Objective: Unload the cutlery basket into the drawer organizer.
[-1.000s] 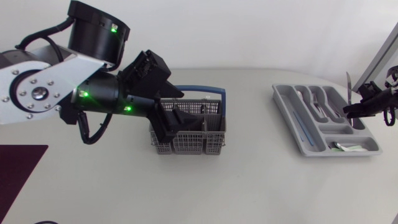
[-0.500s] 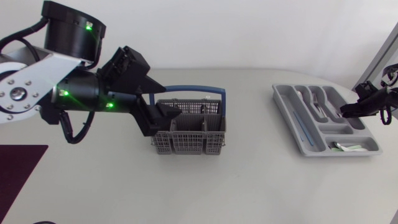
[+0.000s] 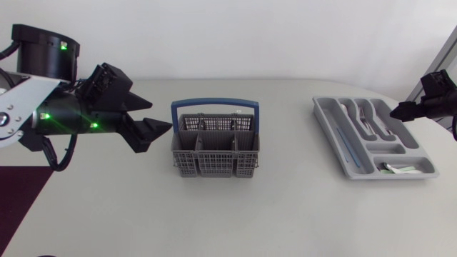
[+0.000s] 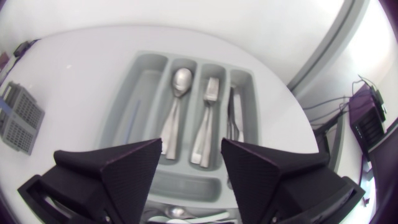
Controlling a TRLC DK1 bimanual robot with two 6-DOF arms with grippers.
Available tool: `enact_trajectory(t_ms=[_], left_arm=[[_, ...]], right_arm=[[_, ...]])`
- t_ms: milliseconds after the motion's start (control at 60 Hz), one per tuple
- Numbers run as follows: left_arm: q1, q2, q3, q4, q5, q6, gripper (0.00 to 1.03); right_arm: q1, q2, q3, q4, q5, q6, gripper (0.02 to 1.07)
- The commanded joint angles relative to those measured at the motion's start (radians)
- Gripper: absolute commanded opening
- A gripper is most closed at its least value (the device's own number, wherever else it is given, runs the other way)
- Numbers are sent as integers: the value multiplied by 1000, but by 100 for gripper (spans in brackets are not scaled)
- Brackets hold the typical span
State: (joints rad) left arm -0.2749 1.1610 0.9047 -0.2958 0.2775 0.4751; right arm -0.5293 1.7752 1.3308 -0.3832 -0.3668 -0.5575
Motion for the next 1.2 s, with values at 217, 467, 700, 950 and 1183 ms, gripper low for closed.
enact_trajectory(t_ms=[217, 467, 700, 950, 1183], left_arm=[[45, 54, -93, 103, -100, 65, 92], [68, 220, -66, 187, -146, 68, 92], [51, 336, -38, 236, -172, 80, 92], [9, 405, -24, 277, -189, 77, 92], [-18, 439, -6, 294, -192, 74, 92]], right_arm=[[299, -304, -404, 112, -17, 68, 75], [545, -339, -495, 195, 16, 223, 75], [700, -263, -504, 277, 66, 317, 75], [795, -184, -469, 316, 114, 366, 75], [838, -194, -467, 313, 135, 378, 75]])
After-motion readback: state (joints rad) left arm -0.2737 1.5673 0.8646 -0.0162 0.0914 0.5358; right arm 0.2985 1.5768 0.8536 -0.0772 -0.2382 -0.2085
